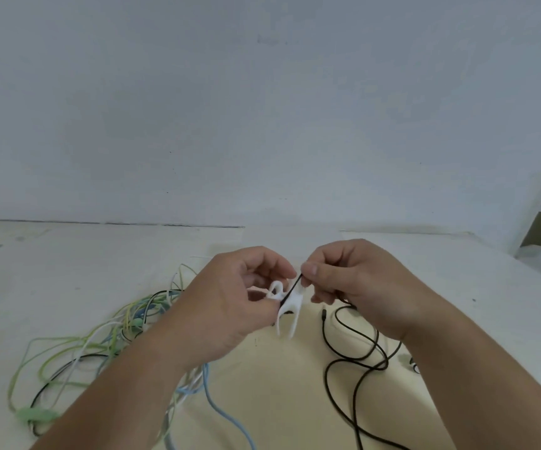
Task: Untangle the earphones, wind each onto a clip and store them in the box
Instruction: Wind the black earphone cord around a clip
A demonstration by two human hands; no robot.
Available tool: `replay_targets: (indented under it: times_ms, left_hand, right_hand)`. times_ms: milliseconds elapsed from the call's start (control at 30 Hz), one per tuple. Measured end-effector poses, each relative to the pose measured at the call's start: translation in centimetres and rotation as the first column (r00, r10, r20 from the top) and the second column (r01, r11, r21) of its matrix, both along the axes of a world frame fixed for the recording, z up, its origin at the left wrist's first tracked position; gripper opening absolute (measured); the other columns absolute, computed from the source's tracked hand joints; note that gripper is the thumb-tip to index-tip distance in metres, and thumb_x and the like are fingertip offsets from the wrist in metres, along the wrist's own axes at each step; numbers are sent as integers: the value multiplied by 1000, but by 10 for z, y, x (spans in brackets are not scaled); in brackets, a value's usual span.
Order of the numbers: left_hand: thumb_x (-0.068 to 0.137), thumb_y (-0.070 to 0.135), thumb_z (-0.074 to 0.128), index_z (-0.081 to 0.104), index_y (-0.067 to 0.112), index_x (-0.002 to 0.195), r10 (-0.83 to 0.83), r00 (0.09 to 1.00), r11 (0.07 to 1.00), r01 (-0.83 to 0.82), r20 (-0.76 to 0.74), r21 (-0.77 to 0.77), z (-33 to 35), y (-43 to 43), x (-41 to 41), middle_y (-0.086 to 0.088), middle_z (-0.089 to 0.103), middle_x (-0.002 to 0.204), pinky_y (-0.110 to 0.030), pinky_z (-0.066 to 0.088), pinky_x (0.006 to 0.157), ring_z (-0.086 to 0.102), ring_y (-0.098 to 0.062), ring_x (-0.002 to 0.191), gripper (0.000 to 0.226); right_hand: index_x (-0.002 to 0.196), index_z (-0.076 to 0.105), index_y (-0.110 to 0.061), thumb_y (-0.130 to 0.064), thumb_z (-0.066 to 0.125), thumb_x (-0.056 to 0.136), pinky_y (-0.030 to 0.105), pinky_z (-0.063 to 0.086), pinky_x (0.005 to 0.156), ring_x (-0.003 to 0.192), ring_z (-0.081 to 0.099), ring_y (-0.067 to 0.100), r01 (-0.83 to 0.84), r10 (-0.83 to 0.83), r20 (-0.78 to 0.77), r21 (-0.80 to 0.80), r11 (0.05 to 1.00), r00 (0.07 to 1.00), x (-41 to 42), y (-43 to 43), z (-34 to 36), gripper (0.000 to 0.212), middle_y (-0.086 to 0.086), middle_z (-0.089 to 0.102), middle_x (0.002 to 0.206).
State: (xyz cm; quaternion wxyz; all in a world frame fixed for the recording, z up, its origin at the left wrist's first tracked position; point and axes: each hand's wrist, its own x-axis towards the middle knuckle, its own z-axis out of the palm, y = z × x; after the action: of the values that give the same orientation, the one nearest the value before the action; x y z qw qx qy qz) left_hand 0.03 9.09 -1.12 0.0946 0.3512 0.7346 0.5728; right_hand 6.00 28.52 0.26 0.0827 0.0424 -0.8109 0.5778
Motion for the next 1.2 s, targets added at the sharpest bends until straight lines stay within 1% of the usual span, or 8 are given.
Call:
replay_targets:
  times_ms: [100, 233, 400, 533, 667, 933, 1067, 1200]
  left_hand:
    - [78, -12, 66, 72, 24, 88, -12, 1000, 999, 11, 9, 34, -1, 1, -1, -3, 72, 87, -21, 53, 72, 67, -18, 77, 38]
    - [74, -17, 67, 70, 16, 88, -11, 1000, 997, 9, 24, 80, 1, 2, -1, 0, 72, 81, -18, 53, 72, 68, -12, 77, 36]
    - [62, -7, 68, 68, 17, 79, -57, 997, 978, 43, 59, 206, 1, 1, -2, -2, 71, 80, -22, 53, 72, 67, -15, 77, 29]
    - [59, -6, 68, 66, 16, 74, 27, 999, 953, -38, 43, 301, -1, 4, -4, -2, 68, 75, -23, 54, 68, 66, -15, 73, 26]
    - [59, -4, 67, 60, 7, 77, 152, 988, 909, -150, 28, 389, -2, 5, -8, -1, 69, 75, -20, 54, 67, 67, -14, 70, 23]
    - [76, -18, 67, 56, 8, 78, 279, 960, 910, -253, -33, 327, -3, 8, -6, -1, 70, 79, -20, 52, 61, 69, -18, 69, 28]
    - [78, -14, 67, 55, 13, 79, 339, 938, 908, -307, -69, 283, -6, 8, -7, 1, 72, 84, -27, 56, 65, 72, -21, 76, 30]
    - [79, -9, 70, 56, 18, 81, 380, 912, 915, -345, -157, 212, -10, 8, -8, 8, 72, 86, -35, 59, 71, 72, -15, 80, 30]
  right_hand:
    - [73, 67, -7, -21, 68, 91, 9, 41, 50, 67, 56, 18, 141, -141, -15, 4, 990, 990, 0, 1, 1, 23, -3, 52, 53]
    - [75, 65, -5, -22, 65, 94, 14, 51, 61, 51, 45, 11, 165, -165, 6, 2, 986, 986, -2, 1, -1, 25, -7, 45, 48]
    - [71, 64, -11, -24, 59, 98, 25, 55, 71, 47, 39, 10, 168, -169, 29, 15, 986, 985, -6, -1, -5, 31, -5, 38, 48]
    - [78, 70, -10, -28, 55, 100, 27, 53, 71, 57, 44, 14, 96, -108, 83, 140, 986, 991, -9, -4, -13, 33, 2, 45, 59]
    - [68, 67, -23, -27, 49, 104, 26, 52, 70, 57, 42, 12, -25, 8, 102, 161, 987, 995, -12, -14, -18, 40, -2, 43, 60]
    - [88, 74, -13, -23, 48, 105, 35, 46, 80, 66, 55, 12, -163, 133, 133, 248, 955, 982, -5, -18, -13, 32, -4, 57, 65]
    - [77, 74, -36, -28, 52, 103, 49, 42, 105, 87, 64, 26, -215, 169, 176, 294, 931, 970, 0, -17, -7, 34, 2, 64, 70]
    - [73, 74, -30, -26, 57, 100, 39, 41, 108, 98, 69, 14, -236, 164, 225, 342, 910, 960, 3, -15, -3, 33, 1, 69, 71]
